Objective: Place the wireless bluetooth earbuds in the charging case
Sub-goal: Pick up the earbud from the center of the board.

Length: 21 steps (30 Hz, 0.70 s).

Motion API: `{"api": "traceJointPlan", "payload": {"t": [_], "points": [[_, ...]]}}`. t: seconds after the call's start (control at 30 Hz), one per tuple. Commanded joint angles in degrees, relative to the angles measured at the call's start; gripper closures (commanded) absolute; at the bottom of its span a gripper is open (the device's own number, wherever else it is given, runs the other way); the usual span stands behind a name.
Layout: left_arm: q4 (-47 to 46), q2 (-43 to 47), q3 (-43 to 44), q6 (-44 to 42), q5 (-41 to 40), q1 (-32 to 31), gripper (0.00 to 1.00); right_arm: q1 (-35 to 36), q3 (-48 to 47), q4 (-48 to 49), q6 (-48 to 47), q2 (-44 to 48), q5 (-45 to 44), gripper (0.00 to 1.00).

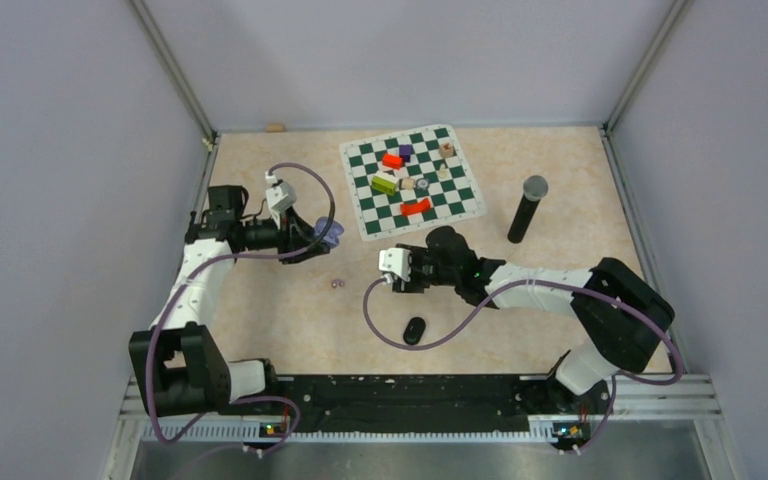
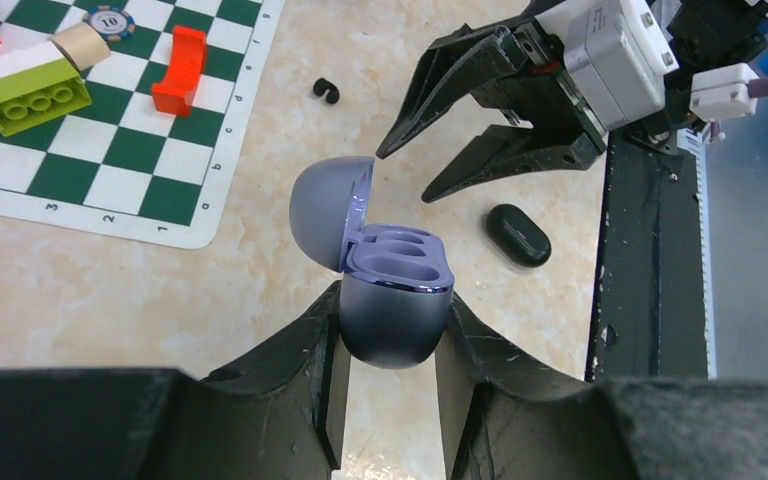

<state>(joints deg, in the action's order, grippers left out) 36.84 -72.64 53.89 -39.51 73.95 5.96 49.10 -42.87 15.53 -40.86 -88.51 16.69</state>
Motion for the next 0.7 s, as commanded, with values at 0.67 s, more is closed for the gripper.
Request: {"api": "traceJointPlan", "payload": {"t": [0.67], "points": [[54.12,-13.16,10.21,-57.7,11.3,4.35,1.0,4.77,4.61,9.57,-11.68,-6.29,-8.12,0.68]]}}
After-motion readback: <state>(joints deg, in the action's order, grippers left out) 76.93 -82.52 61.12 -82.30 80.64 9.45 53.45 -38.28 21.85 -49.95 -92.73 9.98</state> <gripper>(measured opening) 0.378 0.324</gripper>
